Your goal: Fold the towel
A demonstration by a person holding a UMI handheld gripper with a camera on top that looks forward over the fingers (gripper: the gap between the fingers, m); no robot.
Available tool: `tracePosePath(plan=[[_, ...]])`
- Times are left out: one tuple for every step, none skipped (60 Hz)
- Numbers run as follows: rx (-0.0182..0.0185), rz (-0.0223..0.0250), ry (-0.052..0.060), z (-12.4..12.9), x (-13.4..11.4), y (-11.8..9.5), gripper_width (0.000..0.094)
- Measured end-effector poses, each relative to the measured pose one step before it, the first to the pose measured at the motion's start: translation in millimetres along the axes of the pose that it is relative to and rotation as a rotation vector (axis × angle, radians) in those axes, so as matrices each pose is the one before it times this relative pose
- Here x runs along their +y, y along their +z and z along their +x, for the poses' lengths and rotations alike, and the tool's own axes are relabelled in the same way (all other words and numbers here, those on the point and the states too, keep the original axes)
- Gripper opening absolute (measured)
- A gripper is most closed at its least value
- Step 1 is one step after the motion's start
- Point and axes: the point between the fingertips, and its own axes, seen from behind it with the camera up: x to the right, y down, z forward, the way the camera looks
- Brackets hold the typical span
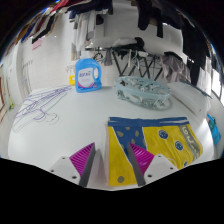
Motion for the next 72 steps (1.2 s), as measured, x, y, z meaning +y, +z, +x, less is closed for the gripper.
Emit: tracePosePath(plan=[[-0.00506, -0.00418, -0.0156, -2.43, -0.4, -0.1, 0.0595], [-0.00195, -0.0063, -0.0214, -0.54, -0.1, -0.19, 0.0411], [0.00633, -0.00678, -0.0222, 1.49, -0.23, 0.13, 0.0228], [0.02324, -0.00192, -0.017, 4.21, -1.4, 1.09, 0.0073], [0.03038, 0.00473, -0.0135, 5.8, -1.98, -1.27, 0.0042], [0.00724, 0.00341, -0.0021, -1.94, -0.42, -0.39, 0.0038], [-0.02079, -0.00592, -0.0048, 3.05, 0.69, -2.55, 0.0034], [-0.00713, -0.00207, -0.0007, -4.73, 0.95, 1.92, 0.0032], [-0.00216, 0.0024, -0.0019, -0.27, -0.39, -0.17, 0.0026], [-0.00484, 0.00157, 0.0005, -0.24, -0.55, -0.22, 0.0016], [-0.00952, -0.0031, 0.0036, 0.45, -0.57, -2.55, 0.0014], [-0.01241, -0.00412, 0.0124, -2.21, -0.01, -0.87, 0.0015], [-0.01365, -0.00456, 0.0166, -1.4, -0.6, -0.88, 0.0015], [-0.01198, -0.00312, 0.0166, -0.23, -1.25, -0.8, 0.0014], [-0.01496, -0.00125, 0.0197, -1.31, -1.74, -1.44, 0.0014], [-0.01291, 0.00206, 0.0176, -0.72, -2.93, -1.98, 0.0015], [-0.0089, 0.00451, 0.0145, 0.93, -4.2, -2.3, 0.0015], [-0.00546, 0.00501, 0.0131, 2.26, -4.92, -2.63, 0.0014], [-0.0039, 0.00537, 0.0122, 3.02, -5.39, -2.76, 0.0014], [-0.00693, 0.00068, 0.011, 5.89, -6.47, -9.11, 0.0013], [-0.00787, 0.00756, 0.0118, 2.77, -6.39, -3.92, 0.0013], [-0.00889, 0.00806, 0.0133, 2.74, -6.4, -4.22, 0.0014], [-0.00824, 0.00742, 0.0136, 3.26, -6.73, -4.39, 0.0014], [-0.0072, 0.00709, 0.0126, 4.17, -6.7, -4.32, 0.0013], [-0.00648, 0.00377, 0.0102, 6.13, -9.4, -6.84, 0.0014], [-0.00297, 0.00801, 0.0057, 7.09, -6.2, -5.8, 0.0014], [0.00057, 0.00835, 0.0037, 7.68, -6.74, -4.29, 0.0014], [0.0058, 0.0081, 0.0017, 8.97, -6.52, -4.28, 0.0014], [0.00891, 0.00776, 0.0014, 10.28, -5.95, -3.94, 0.0014], [0.00927, 0.00545, 0.0027, 10.73, -5.31, -3.6, 0.0013], [0.00484, 0.00106, 0.0062, 10.33, -5.74, -3.29, 0.0013], [0.00442, 0.00215, 0.0068, 9.93, -3.42, -2.69, 0.0014], [0.00296, 0.00267, 0.0075, 9.6, -3.22, -2.2, 0.0015], [0.00487, 0.00302, 0.0051, 10.64, -3.11, -1.6, 0.0015], [0.00815, 0.00059, 0.0006, 11.57, -3.39, -1.45, 0.0016], [0.01217, -0.00074, -0.0048, 12.61, -0.86, -0.7, 0.0016], [0.01469, -0.00193, -0.0079, 12.87, -0.18, 0.29, 0.0016], [0.01565, -0.00233, -0.0084, 12.94, 0.49, 0.99, 0.0017], [0.01631, -0.00199, -0.008, 12.14, 1.1, 1.76, 0.0017], [0.01574, -0.00321, -0.0065, 11.71, 2.14, 2.57, 0.0016], [0.01405, -0.00573, -0.0043, 10.81, 3.37, 2.86, 0.0017], [0.00619, -0.00716, -0.002, 11.14, 5.89, -0.48, 0.0021], [0.00934, -0.01167, -0.0001, 5.36, 4.02, 6.69, 0.0026], [0.00531, -0.01116, -0.0001, 6.71, 4.94, 4.28, 0.0028], [0.00547, -0.01049, 0.0019, 5.81, 5.33, 4.09, 0.0028], [0.00458, -0.00964, 0.0024, 5.38, 5.27, 4.5, 0.0029], [0.00231, -0.00851, 0.0019, 4.45, 5.09, 4.37, 0.003], [-0.00033, -0.00818, 0.0004, 3.48, 4.98, 4.38, 0.0031], [-0.00158, -0.00739, -0.0017, 2.62, 4.34, 4.19, 0.0031], [-0.0025, -0.00276, -0.0058, 5.91, 6.29, 2.93, 0.0034], [-0.00119, -0.00667, -0.006, 2.51, 2.37, 1.81, 0.0059], [-0.00245, -0.00503, -0.0058, 1.1, 3.19, 2.95, 0.0102], [-0.00308, -0.0063, -0.0042, 1.86, 3.18, 3.31, 0.0171], [-0.00012, -0.00642, -0.0017, 1.3, 2.74, 2.57, 0.0304], [0.00792, -0.00886, 0.0, 3.72, 3.39, 1.29, 0.043], [0.01417, -0.01017, 0.0005, 4.75, 3.39, 0.99, 0.0568], [0.01377, -0.00881, -0.0012, 4.16, 2.19, -0.26, 0.0706], [0.00998, 0.00134, -0.0031, 0.4, 1.1, 0.99, 0.0844], [0.00716, -0.00223, -0.0045, 5.03, -1.39, -6.69, 0.0803], [0.00807, 0.00474, -0.0044, 3.27, -1.41, -4.27, 0.079], [0.00258, 0.00806, -0.0032, 2.1, -2.16, -5.25, 0.0797], [-0.00259, 0.00845, -0.0007, 1.19, -2.44, -6.75, 0.0811], [-0.00454, 0.00648, 0.003, 0.25, -2.49, -8.17, 0.084], [-0.00544, 0.00286, 0.0061, 0.22, -2.16, -8.83, 0.0864], [-0.00478, 0.00385, 0.0064, -2.44, 1.16, -3.75, 0.0856], [-0.00999, -0.0053, 0.005, 0.73, -3.23, -14.38, 0.0854], [-0.00946, -0.00242, 0.0039, -0.58, -1.13, -12.25, 0.0849], [-0.00855, -0.00116, 0.0013, -0.75, -1.43, -13.01, 0.0848], [-0.00782, -0.00019, -0.001, -1.13, -1.54, -13.99, 0.0847], [-0.00686, 0.0011, -0.003, -0.76, -1.76, -14.4, 0.0845], [-0.0021, 0.00353, -0.0026, -1.32, -0.16, -13.34, 0.0845], [-0.00161, 0.00272, -0.005, 0.71, -1.21, -14.74, 0.0844]])
